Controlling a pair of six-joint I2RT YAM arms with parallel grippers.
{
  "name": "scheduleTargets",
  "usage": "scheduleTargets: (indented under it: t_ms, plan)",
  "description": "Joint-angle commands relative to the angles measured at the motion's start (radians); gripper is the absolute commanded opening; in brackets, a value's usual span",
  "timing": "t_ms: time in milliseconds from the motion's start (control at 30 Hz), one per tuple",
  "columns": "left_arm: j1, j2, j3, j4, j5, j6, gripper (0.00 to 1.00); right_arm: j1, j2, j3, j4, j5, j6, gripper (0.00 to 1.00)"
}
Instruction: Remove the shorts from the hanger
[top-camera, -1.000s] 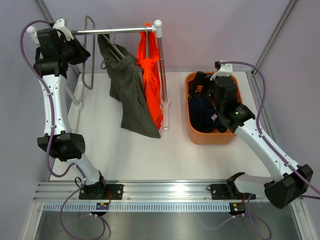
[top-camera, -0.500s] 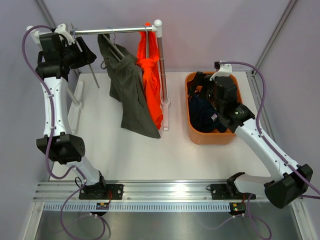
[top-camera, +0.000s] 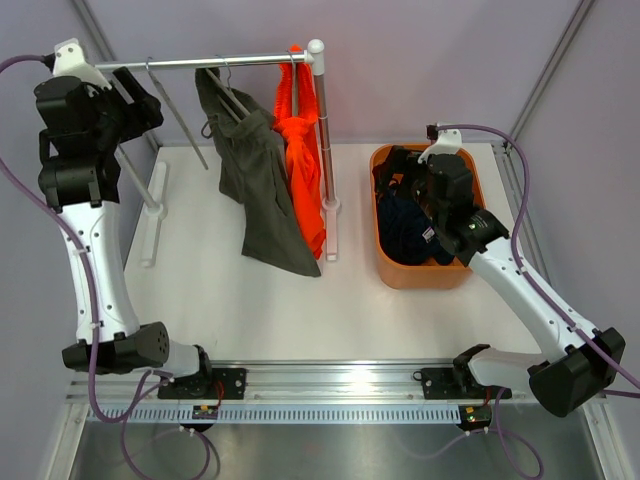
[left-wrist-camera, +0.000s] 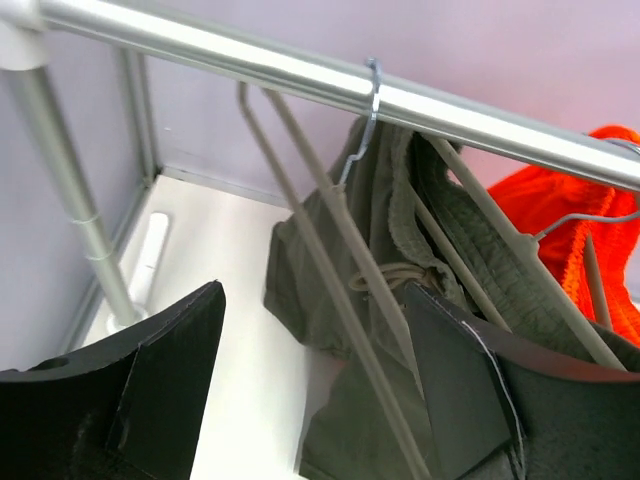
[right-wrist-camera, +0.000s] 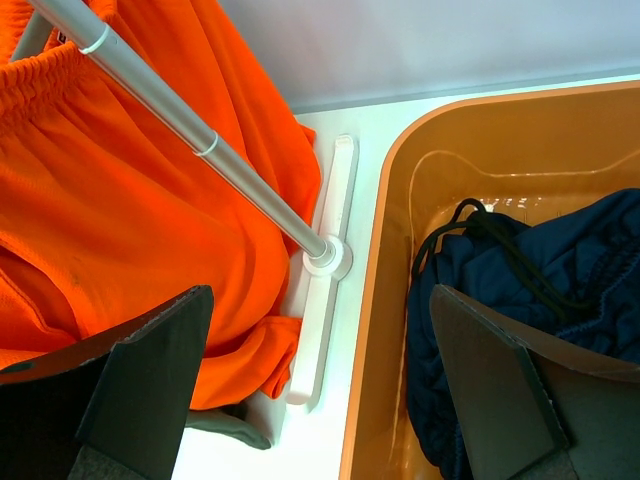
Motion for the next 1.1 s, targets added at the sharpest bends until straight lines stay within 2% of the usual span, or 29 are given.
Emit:
scheduleTargets:
  t_ms: [0, 133, 233, 333, 467, 633, 767, 867, 1067]
  plan:
    - [0.004, -0.026, -0.039, 0.012, -0.111, -0.015, 0.77, -0.002, -0.020, -0.005, -0.003, -0.003, 0.002, 1.00]
    - [-0.020, -0.149, -0.198, 0.121, -0.097, -0.026, 0.76, -0.002, -0.032, -0.014, -0.006, -0.008, 0.010, 0.99]
    - [-0.095, -0.254, -0.295, 0.263, -0.114, -0.011, 0.76, -0.002, -0.040, -0.021, -0.014, -0.008, 0.014, 1.00]
    - [-0.177, -0.306, -0.327, 0.309, -0.174, 0.014, 0.76, -0.001, -0.047, -0.031, -0.020, -0.006, 0.019, 0.99]
    - [-0.270, -0.368, -0.347, 0.372, -0.176, 0.020, 0.76, -0.001, -0.052, -0.041, -0.030, -0.008, 0.025, 0.99]
    - [-0.344, -0.331, -0.320, 0.356, -0.157, -0.014, 0.75, -0.001, -0.051, -0.044, -0.038, -0.006, 0.028, 1.00]
    - [-0.477, -0.271, -0.352, 0.409, -0.195, -0.023, 0.71, 0.001, -0.054, -0.041, -0.049, -0.009, 0.030, 0.99]
    - [-0.574, -0.193, -0.340, 0.422, -0.257, -0.002, 0.71, -0.001, -0.058, -0.040, -0.061, -0.005, 0.025, 0.99]
    - [-0.658, -0.073, -0.285, 0.432, -0.410, 0.000, 0.71, -0.001, -0.058, -0.047, -0.070, 0.008, 0.011, 0.99]
